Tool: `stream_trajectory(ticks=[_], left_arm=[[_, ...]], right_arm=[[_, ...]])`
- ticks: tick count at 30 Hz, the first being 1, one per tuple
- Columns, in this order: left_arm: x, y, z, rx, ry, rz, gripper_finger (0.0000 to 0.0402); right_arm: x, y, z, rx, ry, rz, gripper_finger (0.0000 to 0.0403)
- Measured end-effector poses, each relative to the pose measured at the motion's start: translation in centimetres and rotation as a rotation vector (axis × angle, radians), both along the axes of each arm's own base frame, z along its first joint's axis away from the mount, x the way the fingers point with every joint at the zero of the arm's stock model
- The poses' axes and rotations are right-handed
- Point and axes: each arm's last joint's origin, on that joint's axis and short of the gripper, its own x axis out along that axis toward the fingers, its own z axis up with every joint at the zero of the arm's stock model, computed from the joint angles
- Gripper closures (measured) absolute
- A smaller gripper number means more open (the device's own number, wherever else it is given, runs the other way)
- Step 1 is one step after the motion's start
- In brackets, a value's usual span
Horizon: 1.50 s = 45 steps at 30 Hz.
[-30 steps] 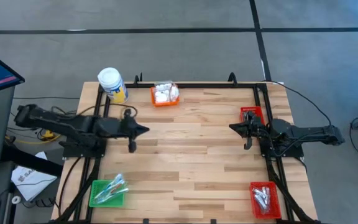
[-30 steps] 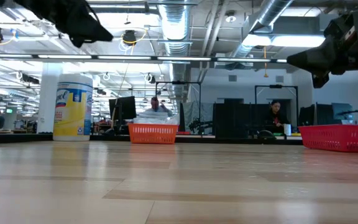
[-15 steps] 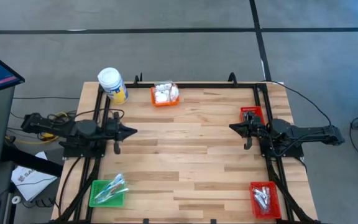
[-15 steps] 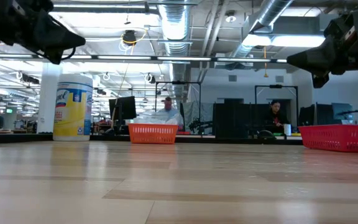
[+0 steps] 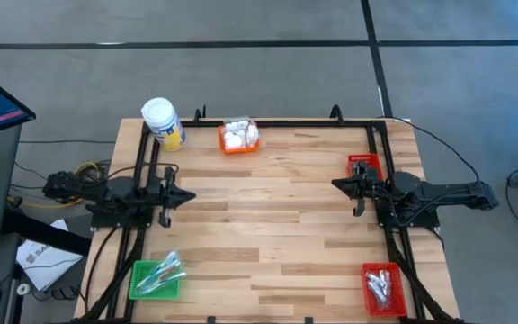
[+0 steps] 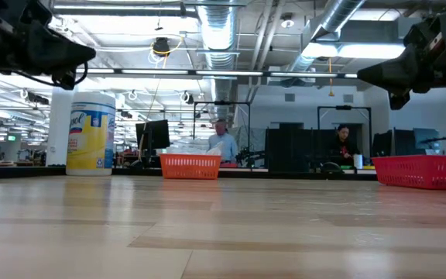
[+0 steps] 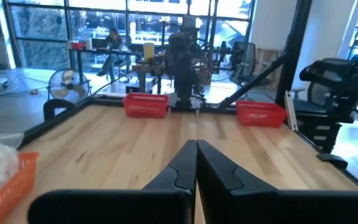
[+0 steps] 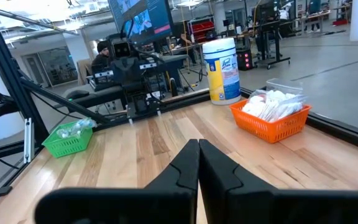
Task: Pick & Place Travel size toiletries
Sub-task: Return to Home Position
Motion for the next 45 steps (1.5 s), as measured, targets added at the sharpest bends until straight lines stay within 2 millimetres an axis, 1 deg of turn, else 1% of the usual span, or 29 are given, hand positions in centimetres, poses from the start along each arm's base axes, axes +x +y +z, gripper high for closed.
stream_trajectory(ticks=[10, 16, 45], left_arm=[[0.14, -0.24, -0.2, -0.004, 0.003, -0.075, 0.04], [0.19, -0.09, -0.24, -0.024, 0.008, -0.017, 0.04], [0.19, -0.08, -0.12, -0.027, -0.004, -0.016, 0.04]], right_arm=[[0.0, 0.0, 0.0, 0.0, 0.0, -0.001, 0.0403], [0.0, 0.0, 0.0, 0.0, 0.0, -0.001, 0.0403], [0.0, 0.0, 0.0, 0.0, 0.0, 0.0, 0.0403]])
